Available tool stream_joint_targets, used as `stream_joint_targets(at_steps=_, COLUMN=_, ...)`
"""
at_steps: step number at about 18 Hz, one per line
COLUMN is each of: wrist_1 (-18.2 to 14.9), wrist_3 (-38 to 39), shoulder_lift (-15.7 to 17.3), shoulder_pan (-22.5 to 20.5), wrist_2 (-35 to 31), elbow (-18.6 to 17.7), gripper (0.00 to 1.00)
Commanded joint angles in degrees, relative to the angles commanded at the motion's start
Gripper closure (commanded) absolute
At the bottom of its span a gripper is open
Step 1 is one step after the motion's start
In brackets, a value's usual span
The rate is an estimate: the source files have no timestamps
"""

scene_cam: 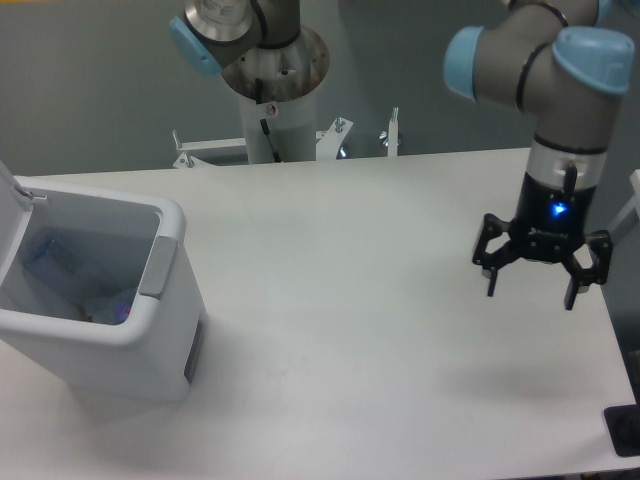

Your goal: Place the trash in the trash can

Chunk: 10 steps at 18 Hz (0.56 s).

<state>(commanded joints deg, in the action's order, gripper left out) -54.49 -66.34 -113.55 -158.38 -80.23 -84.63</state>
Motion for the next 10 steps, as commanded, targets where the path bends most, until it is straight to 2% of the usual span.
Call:
stream_joint_targets(at_steps=5, wrist_1=0.0, wrist_3=-9.05, shoulder_lift=0.17, shoulder_pan=0.36, wrist_2=-0.8, elbow=-0.97, gripper=0.0)
stream_joint_targets(at_steps=10, wrist_1=0.26, wrist_3=-10.03, shoulder_lift=0.09, shoulder_pan=0.79, wrist_2=-2.38, elbow=-1.68, gripper=0.0)
